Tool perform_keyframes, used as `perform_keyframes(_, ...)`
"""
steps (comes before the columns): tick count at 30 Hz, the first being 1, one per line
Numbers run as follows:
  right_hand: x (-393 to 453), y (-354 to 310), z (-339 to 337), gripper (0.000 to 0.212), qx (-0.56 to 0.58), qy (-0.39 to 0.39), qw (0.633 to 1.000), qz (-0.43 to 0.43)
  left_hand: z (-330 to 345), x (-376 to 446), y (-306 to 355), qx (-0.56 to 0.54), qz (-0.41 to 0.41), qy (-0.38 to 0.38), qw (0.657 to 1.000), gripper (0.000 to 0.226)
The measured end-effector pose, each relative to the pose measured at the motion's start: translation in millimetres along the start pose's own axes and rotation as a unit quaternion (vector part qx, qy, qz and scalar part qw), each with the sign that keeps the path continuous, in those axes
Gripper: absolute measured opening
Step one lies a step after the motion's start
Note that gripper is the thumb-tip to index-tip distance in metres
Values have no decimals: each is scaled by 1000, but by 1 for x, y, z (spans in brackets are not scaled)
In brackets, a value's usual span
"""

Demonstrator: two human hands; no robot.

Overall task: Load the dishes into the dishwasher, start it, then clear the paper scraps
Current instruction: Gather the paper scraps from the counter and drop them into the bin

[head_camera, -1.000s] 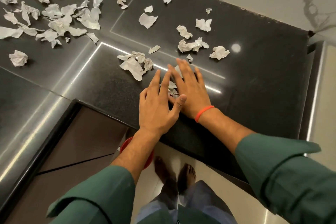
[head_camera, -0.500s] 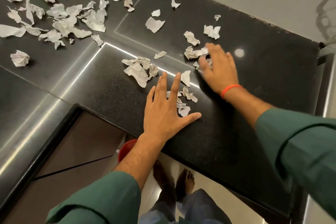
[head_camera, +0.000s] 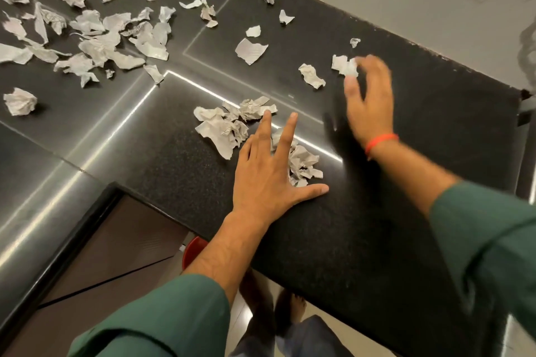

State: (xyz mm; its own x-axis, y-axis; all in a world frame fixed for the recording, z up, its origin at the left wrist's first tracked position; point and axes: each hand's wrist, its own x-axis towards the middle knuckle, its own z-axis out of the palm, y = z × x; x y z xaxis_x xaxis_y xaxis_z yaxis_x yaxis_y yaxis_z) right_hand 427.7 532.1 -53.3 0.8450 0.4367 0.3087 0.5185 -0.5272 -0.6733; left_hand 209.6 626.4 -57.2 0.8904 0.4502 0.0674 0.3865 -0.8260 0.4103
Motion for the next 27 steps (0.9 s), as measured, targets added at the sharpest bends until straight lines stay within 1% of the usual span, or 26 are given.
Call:
perform_keyframes(2, 48, 15, -1, 58, -52, -27, 998, 31, 1, 2, 0, 4, -2, -1, 1000, 130)
perform_keyframes(5, 93, 19, 7, 65, -89, -126, 987, 41, 1, 3, 0, 9, -5, -1, 1000, 129)
perform_keyframes(7, 96, 12, 18, 68, -115, -167, 979, 16, 0, 3, 0, 7, -4, -1, 1000, 130)
perform_keyframes(9, 82, 4, 26, 60, -127, -172, 977, -26, -1, 2, 1, 8, -3, -1, 1000, 130)
perform_keyframes(11, 58, -3, 30, 48, -81, -170, 981, -55, 0, 3, 1, 10, -4, 2, 1000, 130)
perform_keyframes(13, 24, -17, 28, 49, -4, -178, 982, -66, 0, 3, 1, 14, -6, 4, 1000, 130)
perform_keyframes(14, 6, -26, 26, 51, 34, -182, 981, -66, -1, 3, 2, 16, -8, 5, 1000, 130)
perform_keyframes(16, -30, -42, 19, 46, 98, -187, 976, -55, -1, 3, 2, 11, -10, 4, 1000, 131)
perform_keyframes(18, -63, -53, 12, 41, 143, -191, 970, -45, -1, 4, 1, 1, -9, 2, 1000, 131)
perform_keyframes(20, -82, -59, 8, 41, 180, -185, 965, -45, -1, 3, 1, -4, -9, 5, 1000, 130)
perform_keyframes(21, -83, -59, 7, 42, 203, -177, 962, -34, 0, 3, 1, -5, -9, 4, 1000, 130)
perform_keyframes(24, -60, -53, 8, 39, 261, -140, 954, 35, -3, 2, 3, -9, -15, 5, 1000, 132)
perform_keyframes(26, -38, -48, 10, 41, 251, -128, 957, 68, -4, 1, 3, -16, -18, 12, 1000, 131)
perform_keyframes(27, -32, -47, 11, 43, 229, -128, 963, 67, -3, 1, 3, -18, -17, 15, 1000, 131)
